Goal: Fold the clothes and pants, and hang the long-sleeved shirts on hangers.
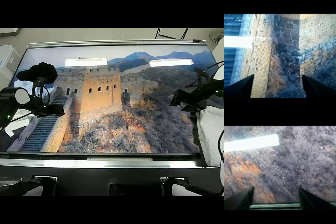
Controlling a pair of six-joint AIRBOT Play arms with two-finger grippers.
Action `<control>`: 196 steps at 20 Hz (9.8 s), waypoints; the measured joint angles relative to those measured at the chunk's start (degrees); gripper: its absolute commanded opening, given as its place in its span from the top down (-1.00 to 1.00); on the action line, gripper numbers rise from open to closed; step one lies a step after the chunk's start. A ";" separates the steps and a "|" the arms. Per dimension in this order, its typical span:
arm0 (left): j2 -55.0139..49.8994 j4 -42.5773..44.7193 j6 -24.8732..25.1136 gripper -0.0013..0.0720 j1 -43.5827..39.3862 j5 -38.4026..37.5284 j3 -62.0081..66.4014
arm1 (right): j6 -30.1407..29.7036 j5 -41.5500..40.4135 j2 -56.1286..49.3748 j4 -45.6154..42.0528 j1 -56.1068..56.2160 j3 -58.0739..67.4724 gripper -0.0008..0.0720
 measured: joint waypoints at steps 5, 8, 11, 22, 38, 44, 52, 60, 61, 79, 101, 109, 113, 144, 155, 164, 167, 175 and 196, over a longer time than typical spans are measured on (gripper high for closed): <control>0.00 0.00 0.00 -0.98 0.00 0.00 0.00 | 0.02 0.00 0.00 0.00 0.00 0.00 -0.72; 0.00 0.02 0.00 -0.98 0.00 0.00 0.00 | 0.02 0.00 0.00 -0.02 0.00 0.00 -0.72; 0.00 0.02 0.00 -0.98 0.00 0.00 0.00 | 0.02 0.00 0.00 0.00 0.00 0.00 -0.72; 0.00 -0.02 -1.29 -0.98 -0.20 5.11 -0.02 | 0.02 -9.86 0.00 0.00 0.00 0.00 -0.73; 0.04 7.02 -5.57 -1.00 20.35 30.80 9.86 | -1.03 -21.68 -0.42 -0.83 0.00 -0.52 -0.72; -6.99 -3.98 -9.16 -1.00 39.12 17.22 9.97 | -1.14 -21.14 -0.46 -0.83 0.00 -4.35 -0.72; -21.29 -25.88 -1.49 -0.94 41.94 15.28 9.31 | -1.11 -20.68 -0.48 -0.22 0.00 -7.63 -0.72; -19.52 -30.86 8.02 0.92 39.36 12.52 9.66 | -1.03 -14.62 -0.46 1.11 0.00 -7.87 -0.72; -16.52 -31.67 10.71 0.92 38.58 11.85 9.73 | -1.03 -13.84 -0.44 1.14 0.00 -7.87 -0.72; 5.29 -34.88 -4.46 -0.20 -41.03 52.81 -16.33 | -3.58 -8.92 19.61 0.24 0.00 -7.87 -0.85; 17.59 -23.67 19.43 -0.62 38.73 -9.22 -37.38 | -10.67 -4.92 -1.68 14.05 0.02 -19.45 -0.89; 14.88 -27.74 22.47 -0.62 44.85 -0.61 -42.36 | -11.52 -6.54 -2.56 14.69 0.02 -21.27 -0.89; 11.23 -30.95 22.75 -0.42 42.84 1.07 -42.58 | -11.52 -6.58 -2.58 14.75 0.02 -21.38 -0.89; 29.22 -49.29 19.87 0.92 37.29 2.75 3.34 | -9.53 -27.30 8.92 20.57 7.19 3.26 0.86; 33.51 -56.70 16.96 0.92 37.05 19.30 43.12 | -8.63 -45.13 33.16 6.58 2.60 32.98 0.86; 26.18 -56.22 18.14 0.92 36.85 7.91 32.72 | -8.52 -27.23 27.45 -4.11 2.54 28.52 0.86; 21.14 -54.58 20.31 0.92 34.75 4.83 18.84 | -8.09 -23.17 18.56 -3.98 2.54 19.78 0.86; -1.79 -51.63 24.00 0.91 21.70 21.00 -3.06 | 3.02 -27.30 -9.53 11.50 2.51 8.96 0.86; -3.72 -28.87 17.66 -0.25 27.17 -9.70 -28.09 | -5.77 2.36 -10.71 5.97 -18.21 -7.08 -0.56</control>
